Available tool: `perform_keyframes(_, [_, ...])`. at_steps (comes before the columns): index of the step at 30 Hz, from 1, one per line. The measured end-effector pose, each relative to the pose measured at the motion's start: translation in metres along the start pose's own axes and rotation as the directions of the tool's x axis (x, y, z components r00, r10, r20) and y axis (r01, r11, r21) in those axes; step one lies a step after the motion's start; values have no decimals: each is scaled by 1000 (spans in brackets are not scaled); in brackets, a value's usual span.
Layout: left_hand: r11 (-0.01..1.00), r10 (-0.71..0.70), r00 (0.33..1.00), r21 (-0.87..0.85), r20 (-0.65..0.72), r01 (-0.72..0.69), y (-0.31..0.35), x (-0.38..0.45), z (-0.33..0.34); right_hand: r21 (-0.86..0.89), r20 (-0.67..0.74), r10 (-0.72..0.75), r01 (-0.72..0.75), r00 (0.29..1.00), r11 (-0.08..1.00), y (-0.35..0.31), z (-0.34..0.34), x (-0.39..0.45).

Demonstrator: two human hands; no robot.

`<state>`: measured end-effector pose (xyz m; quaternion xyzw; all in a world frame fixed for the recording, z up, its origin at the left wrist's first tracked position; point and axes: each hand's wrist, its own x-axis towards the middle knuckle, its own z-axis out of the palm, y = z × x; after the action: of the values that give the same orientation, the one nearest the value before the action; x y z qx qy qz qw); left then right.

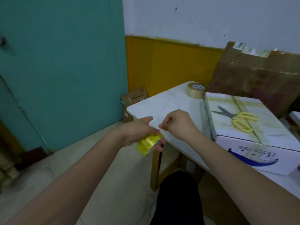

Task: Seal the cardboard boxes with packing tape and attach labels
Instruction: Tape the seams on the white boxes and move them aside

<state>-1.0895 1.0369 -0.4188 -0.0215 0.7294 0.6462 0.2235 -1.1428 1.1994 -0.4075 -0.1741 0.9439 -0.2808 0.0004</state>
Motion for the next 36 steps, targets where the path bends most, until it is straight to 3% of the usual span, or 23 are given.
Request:
perform_keyframes(5, [996, 50, 993, 83, -108, -41, -39, 26, 3, 83, -68, 17, -12, 998, 996, 26, 12, 14])
perform_keyframes(9, [978, 139, 962, 183, -234, -97, -54, 51, 15, 48, -118, 19, -14, 993, 999, 48, 28, 20])
perform_keyframes(11, [973, 140, 955, 213, -260, -85, -67, 67, 16, -8, -137, -1, 0, 991, 1000, 53, 36, 20])
perform_keyframes(16, [952, 182, 925, 296, -333, -81, -56, 70, 26, -346, -218, -177, 93, 960, 934, 56, 51, 11])
perform_keyframes(19, [886, 176, 890, 462, -420, 43, -55, 78, 27, -355, -250, -116, 20, 961, 935, 60, 50, 9])
perform_keyframes(25, [769, 131, 752, 545, -646, 334, -42, 91, 29, -144, -224, 109, -144, 968, 979, 54, 45, 16])
perform_keyframes(29, [586, 374, 671, 724, -641, 365, -23, 88, 43, -90, -246, 46, -69, 968, 994, 22, 37, 5])
perform_keyframes(31, [515, 488, 646, 791, -587, 330, -9, 86, 51, -82, -367, -133, 111, 921, 990, 12, 13, -13])
perform_keyframes(32, [523, 530, 640, 809, -556, 269, 0, 86, 56, -142, -461, -241, 198, 854, 970, 13, -4, -22])
perform_keyframes(34, [571, 610, 646, 820, -458, 43, 21, 87, 74, -325, -577, -367, 207, 730, 923, 27, -48, -38])
perform_keyframes(35, [595, 641, 647, 800, -412, -80, 33, 89, 87, -365, -576, -339, 137, 744, 921, 41, -71, -43])
perform_keyframes(36, [620, 656, 651, 764, -382, -176, 45, 92, 103, -351, -537, -237, 41, 810, 935, 60, -92, -45])
